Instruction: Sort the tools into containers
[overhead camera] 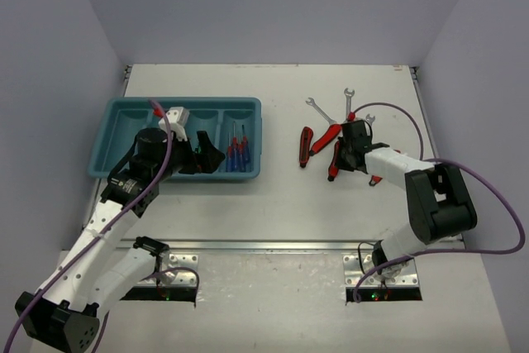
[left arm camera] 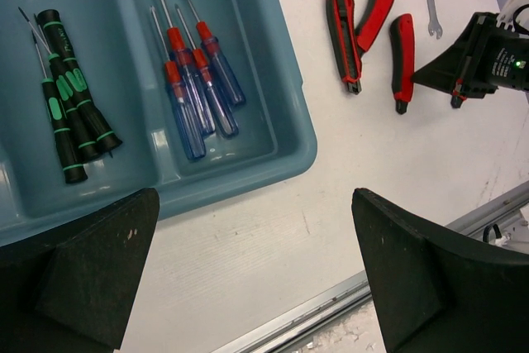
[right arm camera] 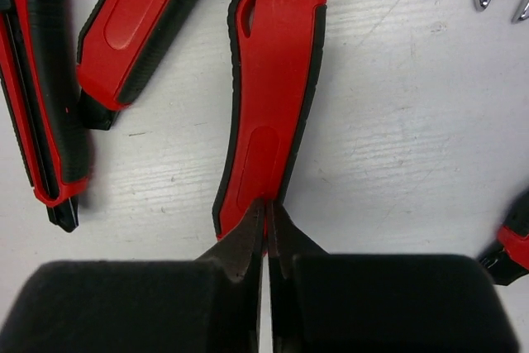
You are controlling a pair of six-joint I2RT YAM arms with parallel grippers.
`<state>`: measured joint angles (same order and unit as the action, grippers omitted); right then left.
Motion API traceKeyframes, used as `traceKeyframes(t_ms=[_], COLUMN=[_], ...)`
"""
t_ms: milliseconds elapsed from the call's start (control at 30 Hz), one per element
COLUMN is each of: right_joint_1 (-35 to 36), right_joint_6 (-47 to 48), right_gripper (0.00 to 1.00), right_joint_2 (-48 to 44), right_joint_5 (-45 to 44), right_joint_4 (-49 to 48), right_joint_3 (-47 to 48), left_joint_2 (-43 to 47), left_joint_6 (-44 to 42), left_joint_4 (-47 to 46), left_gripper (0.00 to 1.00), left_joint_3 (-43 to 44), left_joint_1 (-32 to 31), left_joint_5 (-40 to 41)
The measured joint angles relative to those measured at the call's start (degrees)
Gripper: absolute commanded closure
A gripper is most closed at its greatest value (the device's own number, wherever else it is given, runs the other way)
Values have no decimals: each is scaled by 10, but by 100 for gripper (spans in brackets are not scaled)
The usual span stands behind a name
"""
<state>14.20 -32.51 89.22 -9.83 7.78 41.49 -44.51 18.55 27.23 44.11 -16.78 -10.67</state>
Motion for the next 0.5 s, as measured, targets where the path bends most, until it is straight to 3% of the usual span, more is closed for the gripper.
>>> traceKeyframes(t_ms=[33, 100, 133, 200, 500], right_joint_1=[0, 0, 0, 0, 2], right_joint_6=[-1, -2, -2, -6, -22], right_gripper=[86, 60, 53, 47, 46], right_joint_2=[-2, -2, -2, 2, 63], right_joint_5=[0, 0, 0, 0, 12], right_joint_4=[-1, 0, 0, 3, 27], right_joint_3=[-2, -3, -3, 0, 47], left_joint_2=[0, 0, -1, -1, -2], left_joint_6=[0, 0, 0, 0, 0], left_joint_4=[-1, -4, -4, -7, -17], left_gripper=[0, 0, 0, 0, 0], left_joint_3=[-1, -4, -5, -7, -19], left_joint_1=[0, 0, 0, 0, 0], left_joint_5=[-1, -5, -6, -9, -21])
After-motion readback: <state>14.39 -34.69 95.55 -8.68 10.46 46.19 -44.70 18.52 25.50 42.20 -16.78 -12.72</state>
